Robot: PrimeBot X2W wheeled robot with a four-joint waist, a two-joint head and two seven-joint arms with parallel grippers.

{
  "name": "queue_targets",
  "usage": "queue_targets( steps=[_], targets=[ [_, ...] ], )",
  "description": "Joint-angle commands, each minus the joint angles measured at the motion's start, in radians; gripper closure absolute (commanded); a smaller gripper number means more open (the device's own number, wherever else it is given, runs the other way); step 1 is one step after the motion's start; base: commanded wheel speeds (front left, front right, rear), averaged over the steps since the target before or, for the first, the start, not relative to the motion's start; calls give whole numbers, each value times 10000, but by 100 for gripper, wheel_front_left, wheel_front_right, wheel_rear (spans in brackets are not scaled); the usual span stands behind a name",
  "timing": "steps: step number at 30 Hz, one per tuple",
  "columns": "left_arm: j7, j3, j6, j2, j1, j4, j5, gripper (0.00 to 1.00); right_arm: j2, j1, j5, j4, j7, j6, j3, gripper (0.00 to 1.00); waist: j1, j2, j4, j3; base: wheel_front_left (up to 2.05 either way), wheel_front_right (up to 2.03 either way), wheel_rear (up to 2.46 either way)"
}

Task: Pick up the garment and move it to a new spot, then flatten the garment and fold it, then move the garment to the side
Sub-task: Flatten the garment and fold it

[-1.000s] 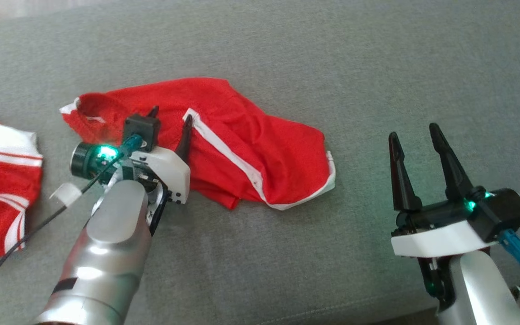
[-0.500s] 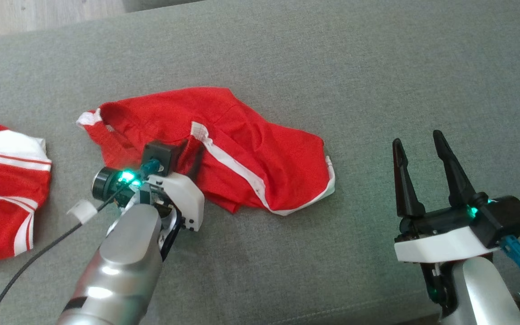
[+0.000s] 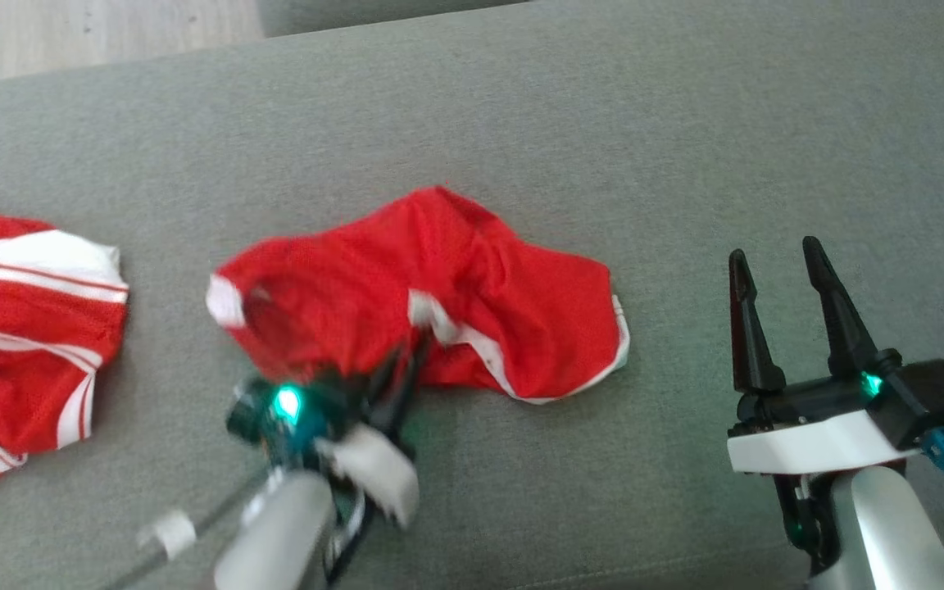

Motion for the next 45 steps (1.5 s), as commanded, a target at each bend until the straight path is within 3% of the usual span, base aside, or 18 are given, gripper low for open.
queue_targets(
  steps=[1, 5, 6, 7, 8, 9, 26, 27, 30, 32, 40, 45],
  targets=[
    [-90, 126, -1, 249, 294, -565, 93, 100, -41, -3, 70, -262, -63, 75, 199, 0, 0, 0, 122, -17, 0, 0, 0],
    [6, -236, -11, 326, 1121, -1056, 52, 100, -41, -66, 56, -272, -63, 75, 227, 0, 0, 0, 362, 43, 0, 0, 0],
    [16, -317, -16, 311, 1240, -1079, 9, 95, -41, -77, 42, -270, -63, 75, 220, 0, 0, 0, 426, 33, 0, 0, 0],
    [24, -416, -20, 309, 1316, -1084, 18, 64, -41, -83, 24, -271, -63, 75, 218, 0, 0, 0, 481, 32, 0, 0, 0],
    [43, -484, -21, 292, 1373, -1076, 4, 7, -41, -84, 2, -275, -63, 75, 210, 0, 0, 0, 544, 27, 0, 0, 0],
    [47, -551, -22, 268, 1399, -1082, 6, 0, -41, -81, -17, -285, -63, 75, 194, 0, 0, 0, 604, 33, 0, 0, 0],
    [205, -781, -36, 188, 1290, -2134, -635, 0, -41, -113, -175, -285, -63, 75, 286, 0, 0, 0, 733, 208, 0, 0, 0],
    [316, -761, -35, 244, 1331, -2228, -697, 25, -41, -123, -165, -278, -63, 75, 308, 0, 0, 0, 690, 215, 0, 0, 0],
    [488, -682, 39, 402, 1476, -2677, -802, 65, -41, -135, -124, -291, -63, 75, 267, 0, 0, 0, 610, 254, 0, 0, 0],
    [657, -715, 63, 504, 1611, -3025, -844, 100, -41, -142, -109, -288, -63, 75, 257, 0, 0, 0, 578, 297, 0, 0, 0],
    [969, -861, 80, 830, 1742, -4844, -925, 100, -41, -180, -51, -219, -63, 75, 262, 0, 0, 0, 441, 333, 0, 0, 0],
    [1251, -1052, 28, 788, -35, -5703, -580, 100, -41, -292, 125, -83, -63, 75, 627, 0, 0, 0, -73, 124, 0, 0, 0]
  ],
)
